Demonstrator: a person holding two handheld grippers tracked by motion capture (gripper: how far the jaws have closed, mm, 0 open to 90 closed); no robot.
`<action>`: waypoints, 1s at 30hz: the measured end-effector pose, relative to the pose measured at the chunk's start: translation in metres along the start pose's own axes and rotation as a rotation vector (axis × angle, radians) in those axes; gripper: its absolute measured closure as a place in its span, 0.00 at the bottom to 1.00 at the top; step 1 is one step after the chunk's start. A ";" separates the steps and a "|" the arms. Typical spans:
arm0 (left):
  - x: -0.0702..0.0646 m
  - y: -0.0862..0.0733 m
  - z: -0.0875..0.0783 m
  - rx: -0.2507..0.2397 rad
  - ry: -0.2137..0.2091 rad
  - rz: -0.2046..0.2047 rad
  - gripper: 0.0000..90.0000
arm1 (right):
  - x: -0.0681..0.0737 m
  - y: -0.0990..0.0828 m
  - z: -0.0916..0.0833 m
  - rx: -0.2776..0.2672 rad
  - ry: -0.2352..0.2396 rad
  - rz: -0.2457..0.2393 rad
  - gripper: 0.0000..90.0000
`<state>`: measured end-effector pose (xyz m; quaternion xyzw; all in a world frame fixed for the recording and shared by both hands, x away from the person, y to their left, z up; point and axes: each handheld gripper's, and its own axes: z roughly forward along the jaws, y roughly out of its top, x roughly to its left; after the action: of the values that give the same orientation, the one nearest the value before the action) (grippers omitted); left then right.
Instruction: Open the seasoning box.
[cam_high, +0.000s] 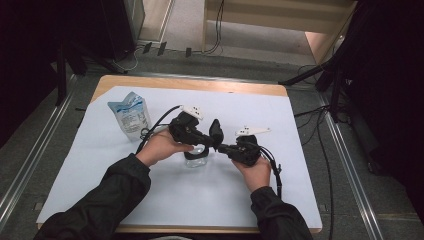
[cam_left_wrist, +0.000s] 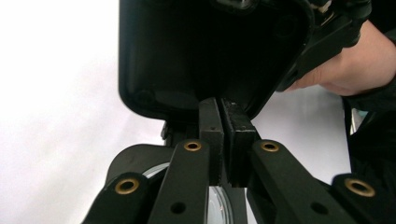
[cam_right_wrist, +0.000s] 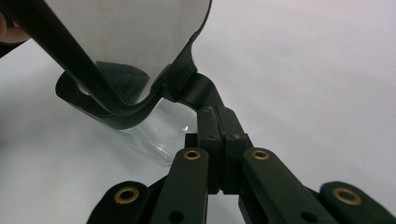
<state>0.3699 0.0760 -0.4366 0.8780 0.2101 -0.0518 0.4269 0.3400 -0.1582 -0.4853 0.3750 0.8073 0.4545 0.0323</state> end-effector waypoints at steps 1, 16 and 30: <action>0.000 0.000 -0.001 -0.003 0.001 -0.001 0.96 | -0.001 0.000 -0.004 -0.012 0.000 0.006 1.00; 0.002 -0.018 -0.041 -0.070 0.058 -0.038 0.67 | 0.025 -0.012 -0.028 -0.015 -0.002 -0.072 0.86; 0.008 -0.046 -0.079 -0.102 0.124 -0.099 0.49 | 0.054 -0.014 -0.024 -0.043 0.052 -0.110 0.85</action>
<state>0.3516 0.1646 -0.4223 0.8452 0.2814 -0.0076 0.4542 0.2839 -0.1457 -0.4661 0.3174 0.8172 0.4790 0.0444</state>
